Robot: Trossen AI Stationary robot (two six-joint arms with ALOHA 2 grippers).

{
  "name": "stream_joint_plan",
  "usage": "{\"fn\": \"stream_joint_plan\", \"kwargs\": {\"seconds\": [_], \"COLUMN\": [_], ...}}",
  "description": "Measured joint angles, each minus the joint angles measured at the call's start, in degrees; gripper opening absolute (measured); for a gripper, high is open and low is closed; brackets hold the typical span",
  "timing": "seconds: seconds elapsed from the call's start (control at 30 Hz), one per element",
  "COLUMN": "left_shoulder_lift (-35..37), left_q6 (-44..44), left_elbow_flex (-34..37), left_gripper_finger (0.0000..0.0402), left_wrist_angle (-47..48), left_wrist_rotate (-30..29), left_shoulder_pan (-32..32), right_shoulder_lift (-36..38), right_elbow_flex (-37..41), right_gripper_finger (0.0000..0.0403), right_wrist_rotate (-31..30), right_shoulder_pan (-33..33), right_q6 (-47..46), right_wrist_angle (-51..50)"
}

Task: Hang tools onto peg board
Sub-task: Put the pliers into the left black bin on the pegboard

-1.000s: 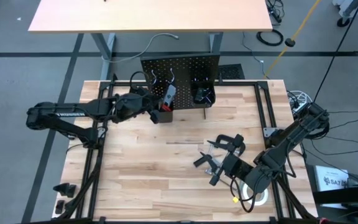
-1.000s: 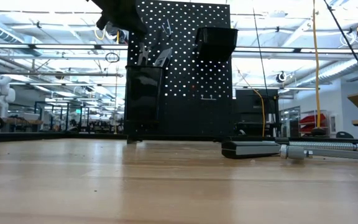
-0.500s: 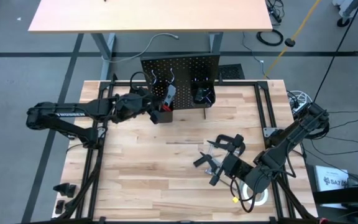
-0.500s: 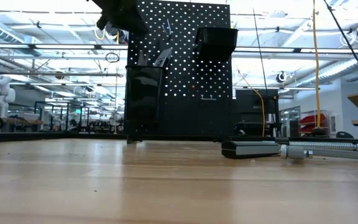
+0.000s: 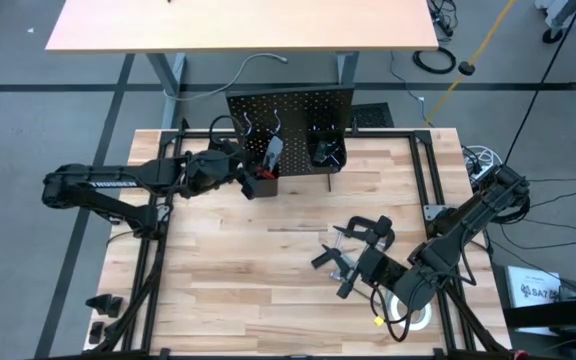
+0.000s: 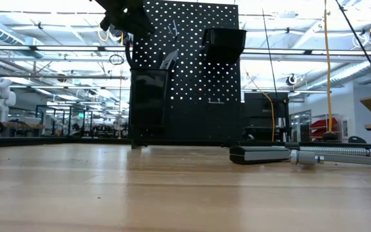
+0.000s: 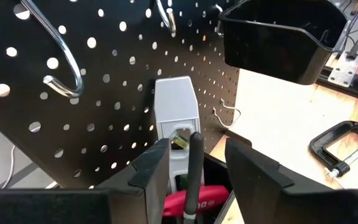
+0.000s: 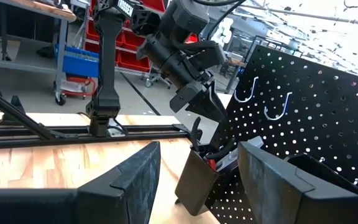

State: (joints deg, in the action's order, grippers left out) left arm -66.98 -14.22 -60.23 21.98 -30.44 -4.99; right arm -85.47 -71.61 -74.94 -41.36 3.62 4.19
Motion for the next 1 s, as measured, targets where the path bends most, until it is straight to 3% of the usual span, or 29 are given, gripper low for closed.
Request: {"fn": "stream_joint_plan", "kwargs": {"seconds": [0.27,0.43,0.77,0.87,1.0], "left_shoulder_lift": [2.1,6.0,7.5,7.5,7.5], "left_q6": [1.5,1.3,-6.4,-7.1,-7.7], "left_elbow_flex": [0.0,0.0,2.7,2.7,2.7], "left_gripper_finger": [0.0162,0.0162,0.0159,0.014,0.0072], "left_wrist_angle": [0.1,0.7,18.0,19.7,19.7], "left_wrist_rotate": [0.4,-2.8,-3.1,-3.7,-5.3], "left_shoulder_pan": [2.8,4.9,8.5,8.7,8.6], "right_shoulder_lift": [0.0,0.0,0.0,0.0,0.0], "right_elbow_flex": [0.0,0.0,0.0,0.0,0.0], "right_gripper_finger": [0.0206,0.0206,0.0206,0.0206,0.0206], "right_wrist_rotate": [0.0,0.0,0.0,0.0,0.0], "right_shoulder_pan": [0.0,0.0,0.0,0.0,0.1], "right_q6": [-2.9,-3.4,-4.5,-4.5,-4.5], "right_wrist_angle": [-3.4,-3.7,-3.7,-3.7,-3.7]}}
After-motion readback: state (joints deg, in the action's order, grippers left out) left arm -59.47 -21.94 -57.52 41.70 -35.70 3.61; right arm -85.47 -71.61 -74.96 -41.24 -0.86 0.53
